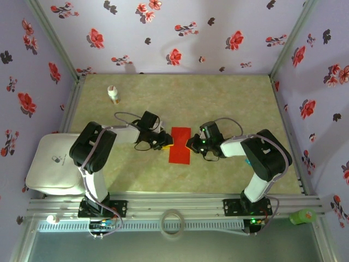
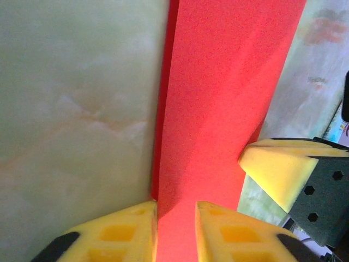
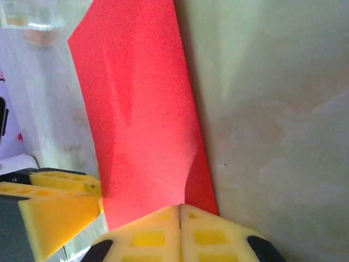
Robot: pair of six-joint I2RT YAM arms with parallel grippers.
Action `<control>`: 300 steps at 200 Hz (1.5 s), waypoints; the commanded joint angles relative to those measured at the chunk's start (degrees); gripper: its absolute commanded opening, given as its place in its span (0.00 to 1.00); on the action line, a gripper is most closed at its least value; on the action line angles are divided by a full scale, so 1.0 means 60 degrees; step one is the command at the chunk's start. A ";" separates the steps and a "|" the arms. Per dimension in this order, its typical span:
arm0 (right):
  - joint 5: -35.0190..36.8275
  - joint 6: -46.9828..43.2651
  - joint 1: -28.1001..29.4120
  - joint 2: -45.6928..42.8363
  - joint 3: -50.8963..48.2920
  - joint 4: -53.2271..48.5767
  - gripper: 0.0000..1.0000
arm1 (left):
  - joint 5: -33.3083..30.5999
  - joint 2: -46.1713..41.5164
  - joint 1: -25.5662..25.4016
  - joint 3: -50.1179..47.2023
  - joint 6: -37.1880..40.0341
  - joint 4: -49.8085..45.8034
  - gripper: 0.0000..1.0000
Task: Fold a paper plane with a square sheet of paper (pick it up from the middle)
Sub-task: Third fold the triangle at the center of the table.
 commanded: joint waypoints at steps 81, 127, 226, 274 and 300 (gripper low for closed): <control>0.0396 -0.0109 -0.0052 0.0414 -0.0012 -0.0709 0.08 | 0.0388 -0.0218 0.0122 -0.0158 -0.0077 0.0384 0.18; 0.0201 -0.0216 -0.0055 0.0345 0.0032 -0.0590 0.11 | 0.0388 -0.0229 0.0181 -0.0166 -0.0082 0.0272 0.05; 0.3282 -0.4041 0.1780 -0.3035 0.0650 -0.3205 0.41 | -0.0710 -0.1632 0.0001 -0.0571 -0.1256 -0.0228 0.00; 0.6111 -0.7970 0.4796 -0.3757 -0.0475 -0.1002 0.49 | -0.0846 -0.1614 0.0003 -0.0827 -0.1636 -0.0100 0.00; 0.6754 -0.9317 0.5941 -0.3255 -0.0228 -0.0843 0.50 | -0.0835 -0.1603 0.0006 -0.0860 -0.1771 0.0051 0.00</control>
